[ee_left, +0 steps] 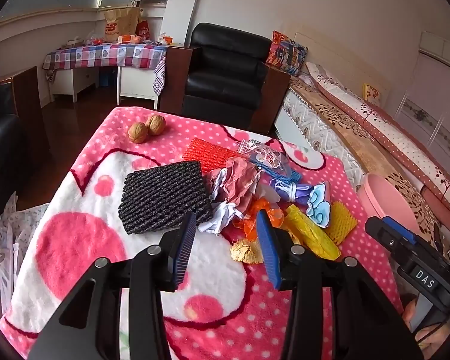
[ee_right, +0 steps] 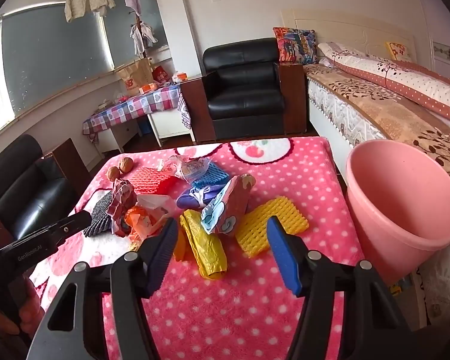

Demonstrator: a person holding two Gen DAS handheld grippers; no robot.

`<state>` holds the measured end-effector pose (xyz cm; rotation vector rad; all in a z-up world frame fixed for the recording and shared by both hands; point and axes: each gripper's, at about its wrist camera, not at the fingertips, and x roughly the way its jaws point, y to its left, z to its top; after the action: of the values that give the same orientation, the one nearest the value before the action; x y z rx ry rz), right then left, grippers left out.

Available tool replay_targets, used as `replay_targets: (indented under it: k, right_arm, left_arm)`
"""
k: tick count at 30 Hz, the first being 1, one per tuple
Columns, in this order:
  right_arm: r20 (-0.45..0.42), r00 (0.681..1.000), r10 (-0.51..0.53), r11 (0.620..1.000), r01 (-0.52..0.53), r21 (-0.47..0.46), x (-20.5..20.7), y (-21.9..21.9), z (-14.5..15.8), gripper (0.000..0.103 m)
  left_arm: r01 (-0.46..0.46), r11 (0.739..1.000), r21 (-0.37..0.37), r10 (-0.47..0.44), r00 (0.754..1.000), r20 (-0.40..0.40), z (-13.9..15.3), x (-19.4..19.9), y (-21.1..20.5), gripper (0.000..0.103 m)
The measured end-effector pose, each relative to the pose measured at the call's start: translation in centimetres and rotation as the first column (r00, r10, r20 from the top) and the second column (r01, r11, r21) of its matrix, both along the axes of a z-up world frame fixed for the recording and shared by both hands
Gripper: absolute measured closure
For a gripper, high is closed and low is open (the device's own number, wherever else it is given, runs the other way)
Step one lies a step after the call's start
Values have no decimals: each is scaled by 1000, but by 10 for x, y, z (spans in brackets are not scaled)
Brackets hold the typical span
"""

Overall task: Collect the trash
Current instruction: 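Grasp the cartoon paper packet with the right tool while the left tool grasps the crumpled pink wrapper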

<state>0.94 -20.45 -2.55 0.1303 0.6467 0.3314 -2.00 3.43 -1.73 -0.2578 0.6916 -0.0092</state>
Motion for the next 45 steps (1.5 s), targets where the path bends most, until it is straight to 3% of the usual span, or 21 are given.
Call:
replay_targets:
  k: [11,23,30,32,38,40,45]
  right_arm:
    - [-46,999,-10,1000,11,19,7,-10,-10,57]
    - [-99,994,51,998,-47,50,34,1,-13,57]
    - [-108,992,72,997,-71,8,48,16,-17,57]
    - [-124,990,71,997,-73,-8,52,18,-19,57]
    - [-154,986,67,997,-71,-21,60,21,-27,57]
    - [-164,984,69,997,-72,-14,63,22,-30,57]
    - [-196,978,69,998,-70,5,69,22,-36,57]
  left_arm:
    - [37,999,33,-37,999,-3,-2,17,-11,60]
    - [69,997,42,-68,998,-10,-6,32,-11,61]
    - [77,996,48,-76,997,-8,-8,38,-12,61]
    - [82,996,45,-82,997,-9,-9,41,-11,70]
    - [82,996,43,-80,996,-30,-16,46,-9,75]
    - [92,995,40,-90,995,-32,-17,47,-9,85]
    - [121,992,39,-120,993,-10,-15,44,-12,91]
